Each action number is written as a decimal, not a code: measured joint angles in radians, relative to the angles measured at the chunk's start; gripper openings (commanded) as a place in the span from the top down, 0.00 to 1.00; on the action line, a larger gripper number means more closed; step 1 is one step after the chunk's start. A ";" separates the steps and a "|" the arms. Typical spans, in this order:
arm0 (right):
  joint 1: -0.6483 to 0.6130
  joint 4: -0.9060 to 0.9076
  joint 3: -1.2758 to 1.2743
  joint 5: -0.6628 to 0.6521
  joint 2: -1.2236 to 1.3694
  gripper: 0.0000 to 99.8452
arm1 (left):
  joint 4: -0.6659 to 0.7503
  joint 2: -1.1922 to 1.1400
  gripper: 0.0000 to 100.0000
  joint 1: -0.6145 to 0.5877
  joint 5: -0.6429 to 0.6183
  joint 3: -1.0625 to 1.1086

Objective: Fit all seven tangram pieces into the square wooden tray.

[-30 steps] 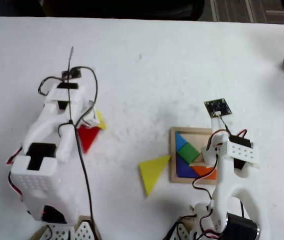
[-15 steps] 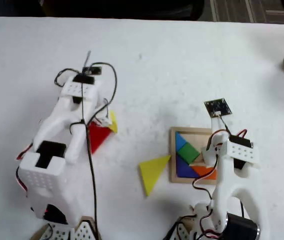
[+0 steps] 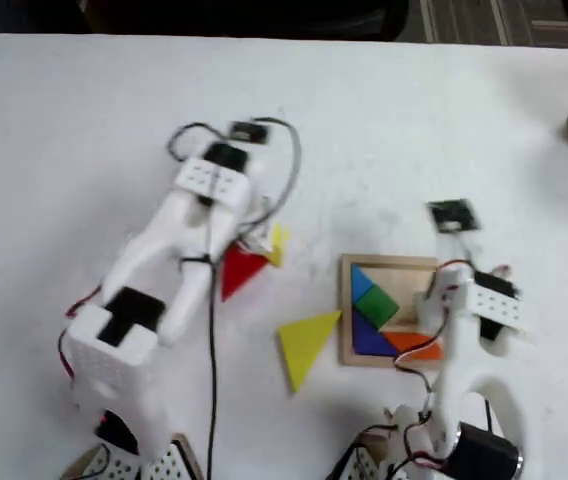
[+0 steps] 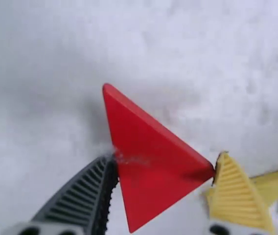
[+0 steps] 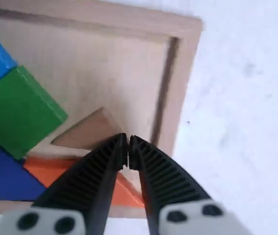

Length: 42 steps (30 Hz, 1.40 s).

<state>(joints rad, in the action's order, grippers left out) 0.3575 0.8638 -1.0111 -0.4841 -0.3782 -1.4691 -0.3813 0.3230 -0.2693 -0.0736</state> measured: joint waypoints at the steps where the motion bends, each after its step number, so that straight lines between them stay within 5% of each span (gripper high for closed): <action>1: 0.044 0.000 0.003 -0.002 0.000 0.98 | 0.000 0.000 0.80 0.032 0.000 -0.009; 11: 0.589 -0.117 0.002 -0.252 0.005 0.98 | 0.034 -0.002 0.80 0.338 0.002 -0.115; 18: 0.763 -0.150 0.000 -0.387 0.005 0.98 | 0.141 -0.002 0.80 0.459 0.005 -0.132; 24: 0.848 -0.230 0.000 -0.410 0.005 0.98 | 0.201 -0.002 0.79 0.506 0.068 -0.132; 31: 0.879 -0.256 0.000 -0.410 0.005 0.98 | 0.304 -0.002 0.63 0.506 0.077 -0.094; 42: 0.882 -0.465 -0.124 -0.410 0.005 0.98 | 0.344 -0.003 0.63 0.505 0.089 -0.032</action>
<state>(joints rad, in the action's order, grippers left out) 1.2398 0.3989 -1.1354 -0.8938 -0.3736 -1.1254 -0.3844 0.8278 -0.1803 -0.1059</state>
